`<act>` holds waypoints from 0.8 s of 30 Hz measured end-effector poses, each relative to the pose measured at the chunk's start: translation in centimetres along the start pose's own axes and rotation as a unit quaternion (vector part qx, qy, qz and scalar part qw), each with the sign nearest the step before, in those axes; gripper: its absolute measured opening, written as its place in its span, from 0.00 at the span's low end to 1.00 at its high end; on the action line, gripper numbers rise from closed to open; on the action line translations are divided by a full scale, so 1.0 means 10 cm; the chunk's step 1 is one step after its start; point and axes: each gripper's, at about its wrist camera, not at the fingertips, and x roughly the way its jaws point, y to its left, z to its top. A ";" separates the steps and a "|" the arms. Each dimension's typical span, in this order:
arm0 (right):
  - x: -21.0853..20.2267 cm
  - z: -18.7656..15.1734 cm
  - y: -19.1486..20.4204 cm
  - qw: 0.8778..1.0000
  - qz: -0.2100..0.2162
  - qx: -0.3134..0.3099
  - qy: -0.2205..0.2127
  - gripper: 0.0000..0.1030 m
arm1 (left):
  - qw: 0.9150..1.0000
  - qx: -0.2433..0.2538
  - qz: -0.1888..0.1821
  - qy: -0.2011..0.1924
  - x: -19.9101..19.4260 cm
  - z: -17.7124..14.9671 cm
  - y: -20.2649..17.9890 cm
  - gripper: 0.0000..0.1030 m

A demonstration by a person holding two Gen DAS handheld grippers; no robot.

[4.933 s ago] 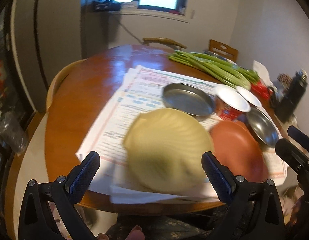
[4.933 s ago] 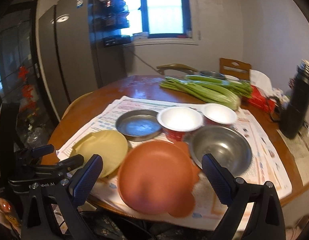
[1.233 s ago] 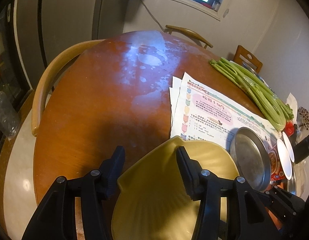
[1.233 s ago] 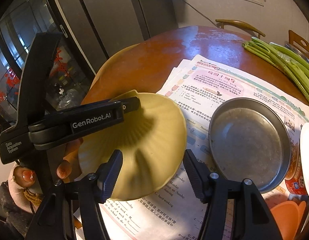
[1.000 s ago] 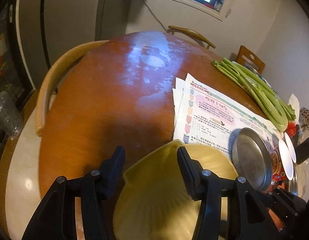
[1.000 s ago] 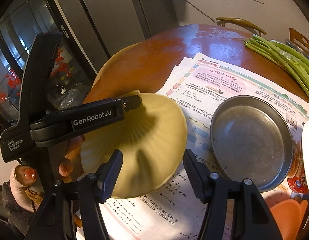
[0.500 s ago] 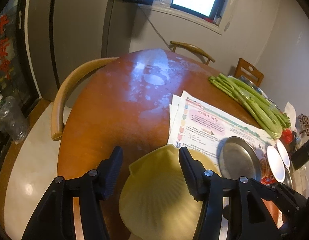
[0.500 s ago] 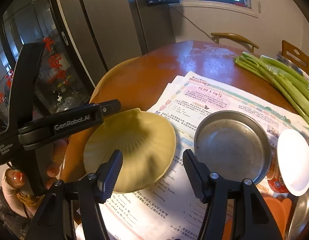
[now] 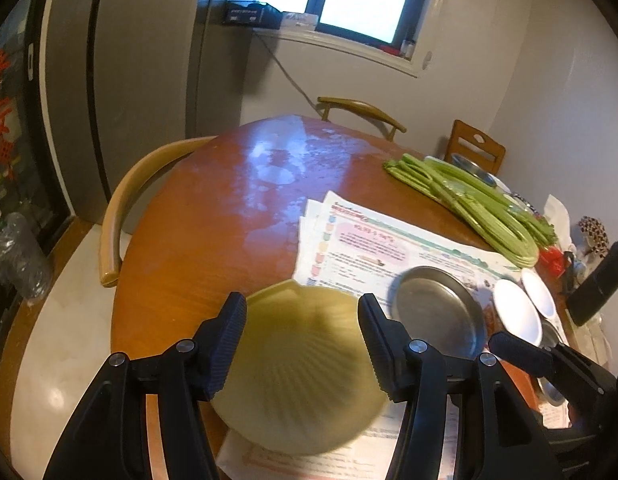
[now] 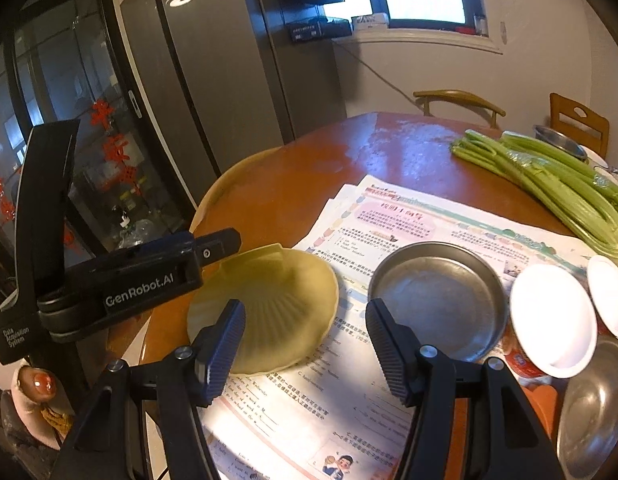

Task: Organize plates and bowls
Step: 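Lower the yellow shell plate onto the table and open the left tool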

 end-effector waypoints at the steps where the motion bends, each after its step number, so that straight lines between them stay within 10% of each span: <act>1: -0.04 0.00 -0.01 1.000 0.000 0.001 -0.003 0.61 | 1.000 0.003 -0.002 -0.001 -0.03 -0.01 -0.04 0.58; 24: -1.00 -0.18 -0.38 0.996 -0.020 0.027 -0.081 0.62 | 0.997 0.066 -0.047 -0.003 -0.37 -0.21 -0.93 0.58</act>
